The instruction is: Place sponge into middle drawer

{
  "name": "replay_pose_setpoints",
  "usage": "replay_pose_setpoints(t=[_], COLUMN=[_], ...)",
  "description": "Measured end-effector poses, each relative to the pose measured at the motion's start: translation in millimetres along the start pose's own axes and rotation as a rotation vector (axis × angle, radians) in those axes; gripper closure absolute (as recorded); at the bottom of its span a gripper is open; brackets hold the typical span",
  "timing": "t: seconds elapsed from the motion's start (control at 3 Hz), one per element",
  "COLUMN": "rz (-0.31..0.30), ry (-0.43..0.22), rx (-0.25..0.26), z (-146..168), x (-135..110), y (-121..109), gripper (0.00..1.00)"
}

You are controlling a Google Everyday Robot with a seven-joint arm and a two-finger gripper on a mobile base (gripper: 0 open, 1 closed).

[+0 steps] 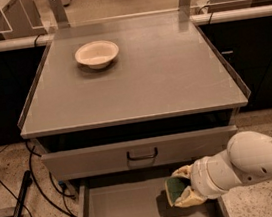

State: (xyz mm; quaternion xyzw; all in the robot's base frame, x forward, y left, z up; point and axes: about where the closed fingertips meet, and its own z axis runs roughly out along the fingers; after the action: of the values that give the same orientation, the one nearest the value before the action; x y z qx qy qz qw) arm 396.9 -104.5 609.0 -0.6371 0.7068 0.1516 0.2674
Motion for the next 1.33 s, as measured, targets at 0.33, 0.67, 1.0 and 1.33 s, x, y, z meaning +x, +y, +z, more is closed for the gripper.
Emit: replay_pose_setpoints(t=[0.33,0.67,1.0,1.33], rz=[0.012,0.019,0.019,0.016], ry=[0.01,0.015,0.002,-0.061], rx=[-0.011,-0.026,-0.017,0.001], z=[11.2,41.6,78.7,126.7], x=[9.8,27.1,42.5,58.7], y=[3.1,11.4,17.0,29.2], gripper=[1.0,1.0,1.0,1.0])
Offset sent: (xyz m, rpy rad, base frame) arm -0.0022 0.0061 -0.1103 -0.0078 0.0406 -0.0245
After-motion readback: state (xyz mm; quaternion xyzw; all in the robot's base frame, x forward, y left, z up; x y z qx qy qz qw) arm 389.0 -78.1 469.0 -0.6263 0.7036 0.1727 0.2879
